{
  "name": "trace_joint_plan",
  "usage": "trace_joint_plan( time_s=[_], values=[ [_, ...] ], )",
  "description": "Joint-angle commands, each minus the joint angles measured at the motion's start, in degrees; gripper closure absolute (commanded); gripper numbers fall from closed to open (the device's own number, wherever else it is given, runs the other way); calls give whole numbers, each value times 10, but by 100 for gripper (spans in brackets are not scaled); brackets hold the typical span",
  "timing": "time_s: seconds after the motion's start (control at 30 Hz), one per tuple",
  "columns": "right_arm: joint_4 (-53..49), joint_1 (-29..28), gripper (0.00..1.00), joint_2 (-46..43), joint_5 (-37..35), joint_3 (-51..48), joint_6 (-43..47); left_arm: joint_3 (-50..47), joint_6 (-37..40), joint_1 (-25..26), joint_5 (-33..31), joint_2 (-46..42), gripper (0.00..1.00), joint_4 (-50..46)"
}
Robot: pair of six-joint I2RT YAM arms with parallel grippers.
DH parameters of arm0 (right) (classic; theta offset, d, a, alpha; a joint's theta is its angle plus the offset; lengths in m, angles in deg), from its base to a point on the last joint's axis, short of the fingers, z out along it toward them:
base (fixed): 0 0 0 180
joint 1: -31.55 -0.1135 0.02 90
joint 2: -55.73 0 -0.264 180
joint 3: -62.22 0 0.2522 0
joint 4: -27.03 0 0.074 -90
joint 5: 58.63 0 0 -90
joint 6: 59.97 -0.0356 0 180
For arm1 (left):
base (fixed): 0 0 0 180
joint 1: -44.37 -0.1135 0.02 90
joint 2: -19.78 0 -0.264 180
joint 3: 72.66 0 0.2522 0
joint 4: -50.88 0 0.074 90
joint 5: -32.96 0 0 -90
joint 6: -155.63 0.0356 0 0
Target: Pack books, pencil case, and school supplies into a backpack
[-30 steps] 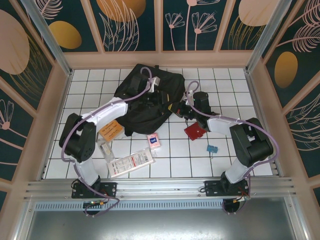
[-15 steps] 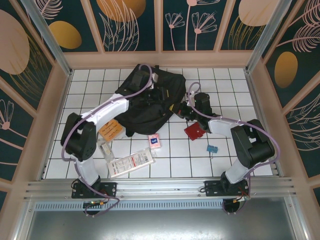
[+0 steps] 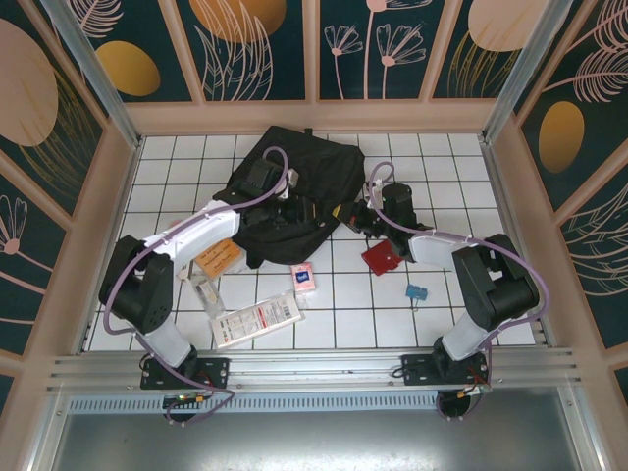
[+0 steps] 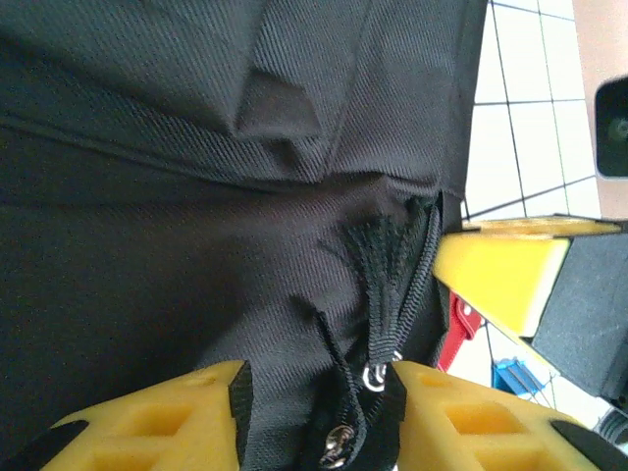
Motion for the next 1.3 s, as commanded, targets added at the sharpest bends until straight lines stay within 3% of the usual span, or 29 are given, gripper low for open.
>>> trace_joint_plan(
  time_s=[0.0,0.43,0.57,0.67,0.93,1.27],
  values=[
    [33,0,100,-17,13,-4,-5,7,1,6,40,16,60,8],
    [33,-3,100,-14,15,3,-6,-27,-36,8,83,41,67,68],
    [31,-3,100,-13,15,3,-4,-25,-43,7,98,47,79,79],
    [20,-3,100,-16,7,2,3,-27,-47,7,101,44,99,89],
    [-36,15,100,-20,-25,17,23,-59,-49,-5,64,-17,100,86],
    [-141,52,100,29,-60,108,57,-106,-34,-20,13,-89,100,74]
  ],
)
